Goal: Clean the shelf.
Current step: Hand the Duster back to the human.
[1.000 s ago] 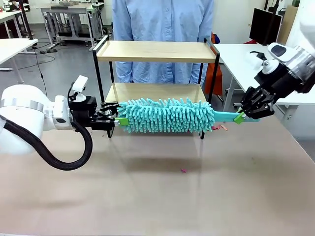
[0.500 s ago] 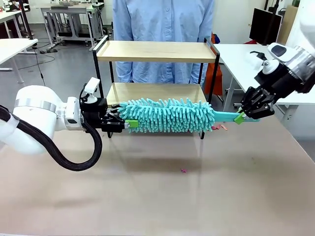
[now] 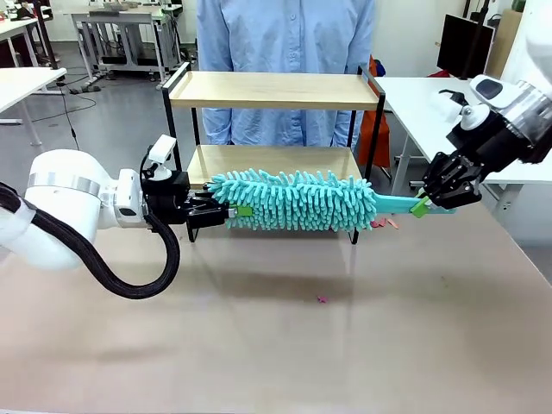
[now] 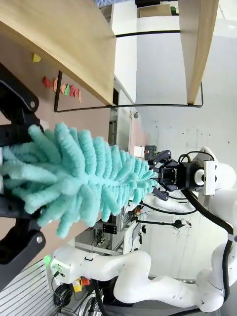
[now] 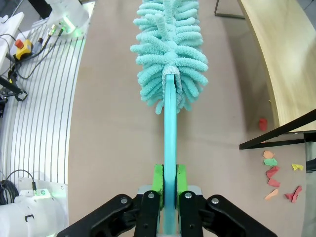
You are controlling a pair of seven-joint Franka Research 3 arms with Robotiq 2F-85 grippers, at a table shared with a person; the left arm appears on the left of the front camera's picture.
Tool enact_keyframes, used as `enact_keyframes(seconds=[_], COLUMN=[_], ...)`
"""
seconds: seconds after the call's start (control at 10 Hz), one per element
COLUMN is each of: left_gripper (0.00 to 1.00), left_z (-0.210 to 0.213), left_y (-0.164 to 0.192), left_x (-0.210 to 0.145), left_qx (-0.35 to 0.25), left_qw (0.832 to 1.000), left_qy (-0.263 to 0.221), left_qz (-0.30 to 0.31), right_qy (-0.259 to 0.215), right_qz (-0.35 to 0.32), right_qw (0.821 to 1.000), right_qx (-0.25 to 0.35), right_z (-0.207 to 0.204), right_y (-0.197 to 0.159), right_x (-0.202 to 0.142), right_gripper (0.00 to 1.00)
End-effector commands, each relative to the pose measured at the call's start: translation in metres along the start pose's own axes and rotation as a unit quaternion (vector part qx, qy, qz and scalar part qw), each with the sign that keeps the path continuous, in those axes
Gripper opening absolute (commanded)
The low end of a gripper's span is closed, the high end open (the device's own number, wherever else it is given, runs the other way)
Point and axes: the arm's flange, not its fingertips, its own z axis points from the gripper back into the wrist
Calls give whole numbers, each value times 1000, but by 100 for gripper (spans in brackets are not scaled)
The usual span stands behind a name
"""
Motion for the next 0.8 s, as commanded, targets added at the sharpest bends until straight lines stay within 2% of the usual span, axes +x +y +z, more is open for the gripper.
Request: enact_keyframes(seconds=[0.0, 0.1, 0.6, 0.7], left_gripper=[4, 0, 0, 0], left_z=[-1, -2, -2, -2], left_y=[-1, -2, -3, -3], left_x=[3, 4, 1, 1], left_qx=[-11, -17, -12, -12], left_qw=[1000, 1000, 1000, 1000], left_qy=[-6, -8, -7, -7], left_qz=[7, 7, 2, 2], right_qy=[-16, -16, -16, 0], right_qz=[-1, -1, -1, -1], right_qw=[1000, 1000, 1000, 1000], right_qx=[-2, -2, -2, 0], right_z=[1, 1, 1, 1], right_y=[2, 2, 2, 0], right_x=[3, 3, 3, -1], right_gripper=[13, 13, 13, 68])
